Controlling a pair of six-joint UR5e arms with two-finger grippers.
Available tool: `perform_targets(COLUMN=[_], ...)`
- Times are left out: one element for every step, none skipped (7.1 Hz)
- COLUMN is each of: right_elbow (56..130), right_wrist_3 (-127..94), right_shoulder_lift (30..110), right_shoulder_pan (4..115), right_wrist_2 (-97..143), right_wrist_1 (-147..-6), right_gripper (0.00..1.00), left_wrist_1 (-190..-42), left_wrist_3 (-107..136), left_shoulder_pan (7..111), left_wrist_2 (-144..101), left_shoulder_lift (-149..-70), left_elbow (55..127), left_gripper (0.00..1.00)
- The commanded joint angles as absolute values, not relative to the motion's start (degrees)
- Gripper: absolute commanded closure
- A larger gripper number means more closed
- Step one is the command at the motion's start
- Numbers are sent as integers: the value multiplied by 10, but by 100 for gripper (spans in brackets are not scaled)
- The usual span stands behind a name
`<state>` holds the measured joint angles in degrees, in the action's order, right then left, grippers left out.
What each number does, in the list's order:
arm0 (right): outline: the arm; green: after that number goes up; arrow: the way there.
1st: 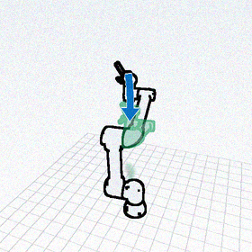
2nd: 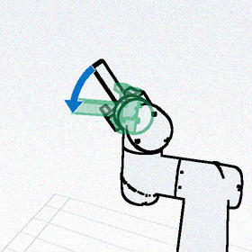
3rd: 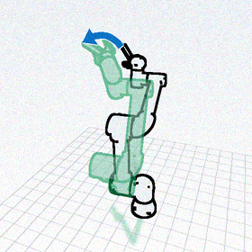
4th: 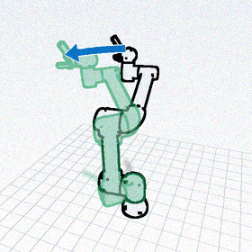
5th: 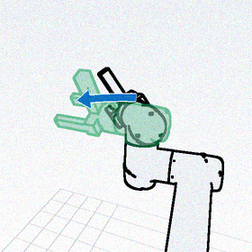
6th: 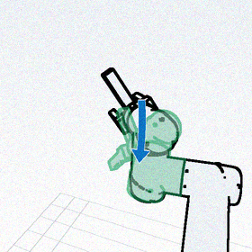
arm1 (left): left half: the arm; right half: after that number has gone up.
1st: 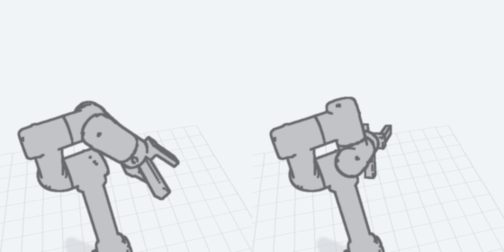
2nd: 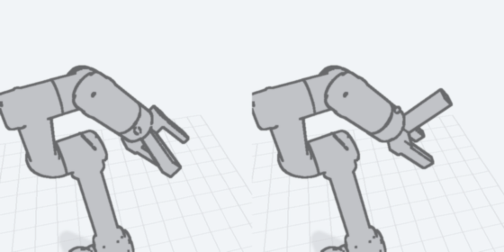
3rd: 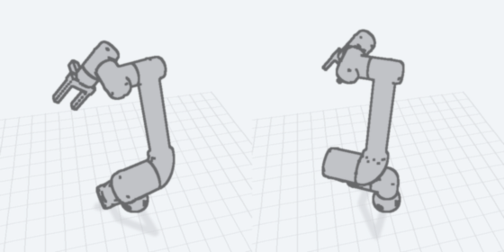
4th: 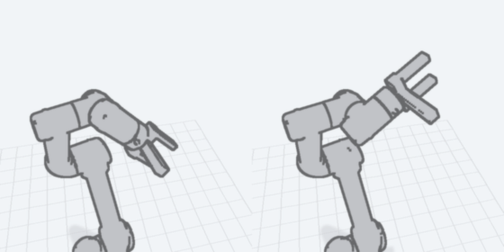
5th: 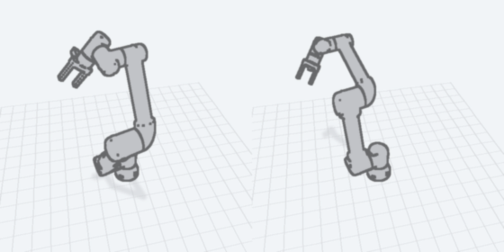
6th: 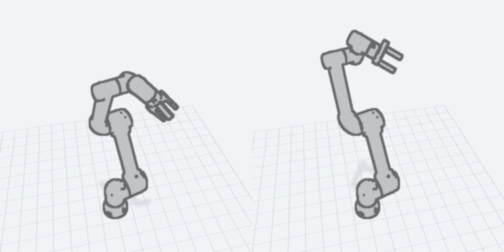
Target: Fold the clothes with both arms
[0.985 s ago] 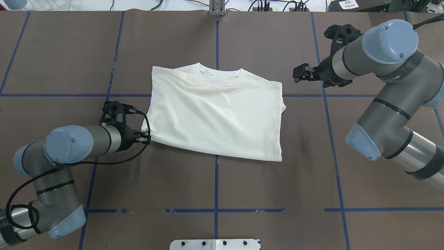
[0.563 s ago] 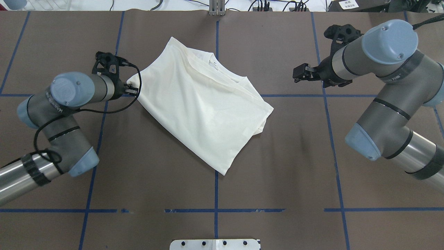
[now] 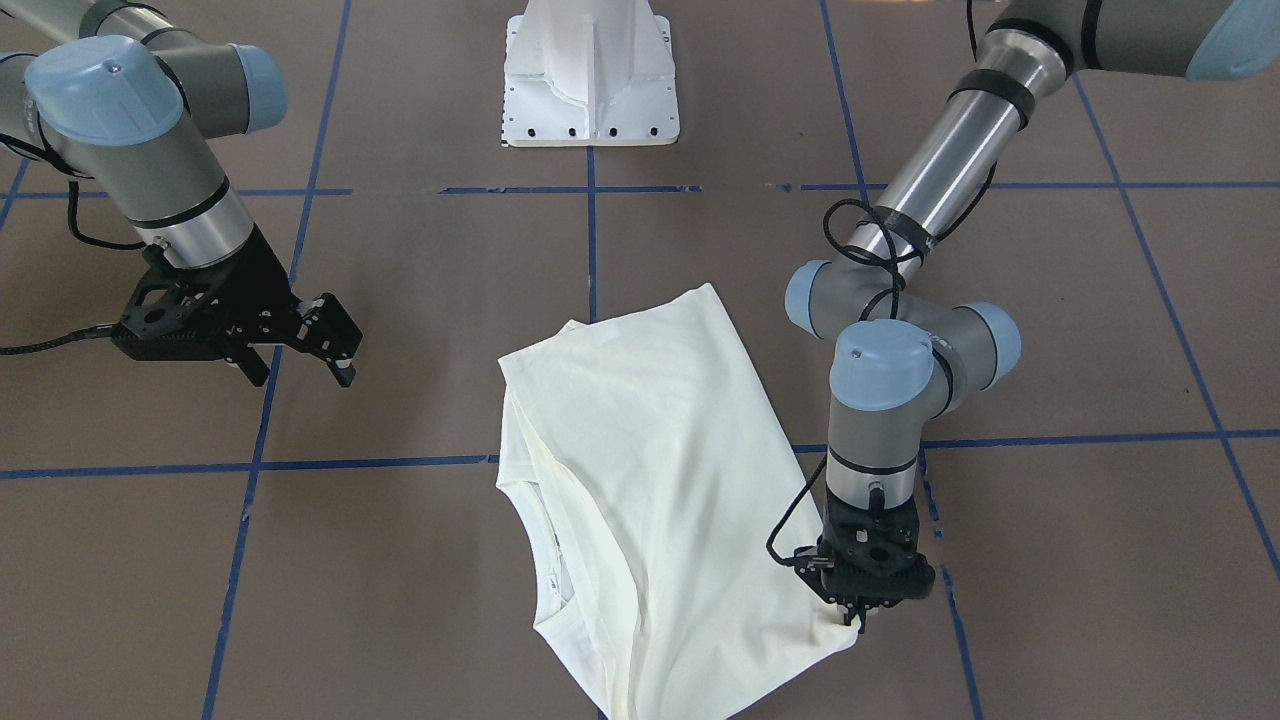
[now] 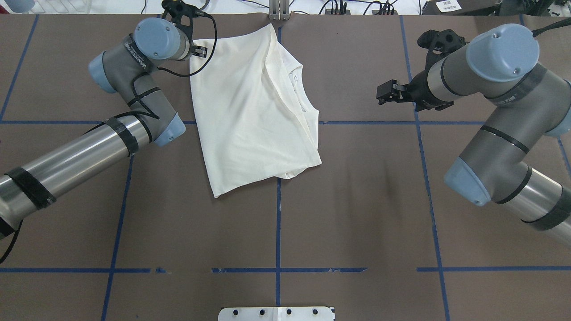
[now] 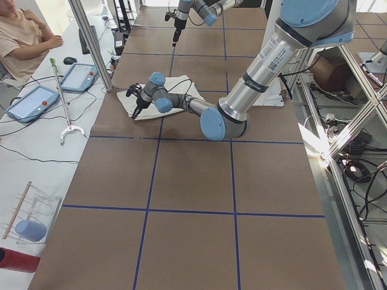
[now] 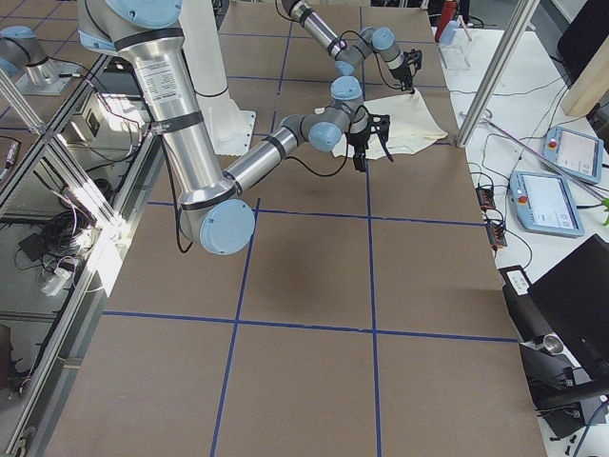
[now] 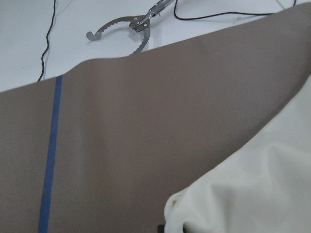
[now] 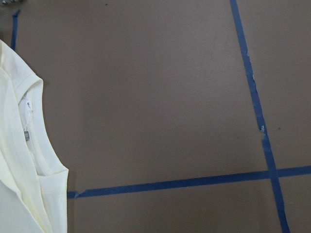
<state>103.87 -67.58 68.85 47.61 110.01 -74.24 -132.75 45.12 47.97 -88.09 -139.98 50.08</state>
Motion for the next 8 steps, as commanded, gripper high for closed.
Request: perform_targets(right_elbow=[1026, 990, 933, 886, 857, 846, 845, 841], right_wrist_3=[-689, -753, -818, -848, -851, -853, -854, -859], right_shoulder_lift=[657, 617, 555, 519, 495, 483, 482, 482], right_shoulder_pan=[464, 446, 421, 403, 389, 368, 351, 334], right_wrist_2=[1094, 1081, 1032, 1007, 986, 969, 955, 944], right_wrist_1=[-744, -742, -738, -738, -739, -740, -740, -740], right_gripper=[0, 3, 16, 31, 36, 36, 35, 36], left_wrist_1=[-1377, -1382, -1385, -1383, -1383, -1384, -1384, -1384], left_wrist_3=[399, 382, 381, 386, 389, 390, 390, 390], left_shoulder_pan=[504, 526, 528, 528, 526, 525, 524, 524], left_wrist_2=[-925, -1014, -1038, -1040, -1040, -1041, -1041, -1040], left_shoulder_lift=[-1344, -1307, -1273, -1259, -1258, -1258, -1258, -1258], left_elbow=[560, 610, 658, 685, 686, 686, 686, 685], left_gripper=[0, 0, 0, 0, 0, 0, 0, 0])
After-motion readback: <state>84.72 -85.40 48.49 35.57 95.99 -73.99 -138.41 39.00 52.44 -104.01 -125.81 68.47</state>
